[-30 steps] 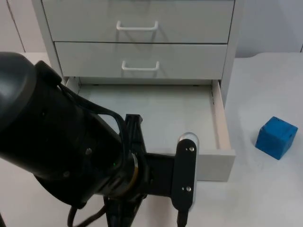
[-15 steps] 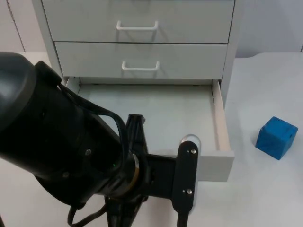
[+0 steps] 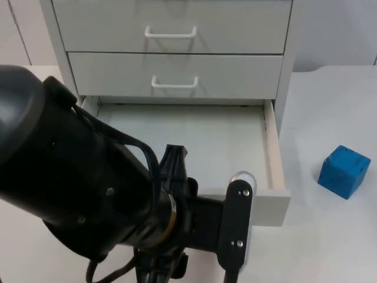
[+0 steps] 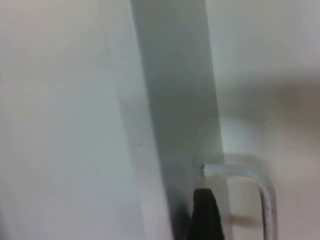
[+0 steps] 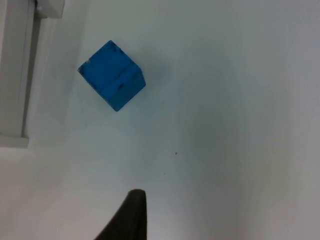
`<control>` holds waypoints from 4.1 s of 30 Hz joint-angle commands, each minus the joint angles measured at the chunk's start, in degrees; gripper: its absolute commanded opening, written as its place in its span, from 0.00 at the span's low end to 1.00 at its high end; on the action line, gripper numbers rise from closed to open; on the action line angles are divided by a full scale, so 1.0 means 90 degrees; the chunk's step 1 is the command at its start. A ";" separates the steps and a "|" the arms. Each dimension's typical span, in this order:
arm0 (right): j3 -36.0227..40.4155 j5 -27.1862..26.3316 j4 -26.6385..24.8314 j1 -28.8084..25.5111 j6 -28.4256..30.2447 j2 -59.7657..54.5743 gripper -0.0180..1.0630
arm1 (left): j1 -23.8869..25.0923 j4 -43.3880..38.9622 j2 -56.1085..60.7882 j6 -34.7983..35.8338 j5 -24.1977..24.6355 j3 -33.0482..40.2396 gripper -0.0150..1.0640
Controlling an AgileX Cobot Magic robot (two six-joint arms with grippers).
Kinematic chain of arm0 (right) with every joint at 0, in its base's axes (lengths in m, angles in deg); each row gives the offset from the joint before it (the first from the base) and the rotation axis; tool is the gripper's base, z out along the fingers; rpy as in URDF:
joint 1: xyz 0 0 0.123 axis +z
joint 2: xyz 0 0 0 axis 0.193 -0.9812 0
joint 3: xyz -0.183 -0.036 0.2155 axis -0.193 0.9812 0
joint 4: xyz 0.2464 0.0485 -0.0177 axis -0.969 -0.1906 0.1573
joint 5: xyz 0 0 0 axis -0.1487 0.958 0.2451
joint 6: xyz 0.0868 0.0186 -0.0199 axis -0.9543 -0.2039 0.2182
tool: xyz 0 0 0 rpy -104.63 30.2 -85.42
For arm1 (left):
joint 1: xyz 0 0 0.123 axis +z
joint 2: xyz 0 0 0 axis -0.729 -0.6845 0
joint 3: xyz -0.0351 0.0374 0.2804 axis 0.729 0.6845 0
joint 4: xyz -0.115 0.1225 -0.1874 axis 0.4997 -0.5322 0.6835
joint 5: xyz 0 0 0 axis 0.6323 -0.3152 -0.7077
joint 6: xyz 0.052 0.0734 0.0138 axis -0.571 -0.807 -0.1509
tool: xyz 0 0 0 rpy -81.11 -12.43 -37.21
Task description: Open the drawer with the left hand, place the block into the drawer with the right hand, then close the drawer with the left hand.
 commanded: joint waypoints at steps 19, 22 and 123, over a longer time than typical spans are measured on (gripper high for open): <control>-0.0034 -0.0091 0.0000 -0.0030 -0.0004 0.0000 0.99 | -0.0212 0.5577 0.2828 -0.1936 -0.0268 -0.0017 0.57; -0.0034 -0.0091 0.0000 -0.0030 -0.0004 0.0000 0.99 | 0.0029 0.6237 0.2981 -0.1936 -0.0256 -0.0017 0.57; -0.0287 0.0296 -0.1345 -0.0018 0.1960 -0.1429 0.99 | 0.5116 0.9814 0.7534 -0.3692 0.3204 0.1431 0.99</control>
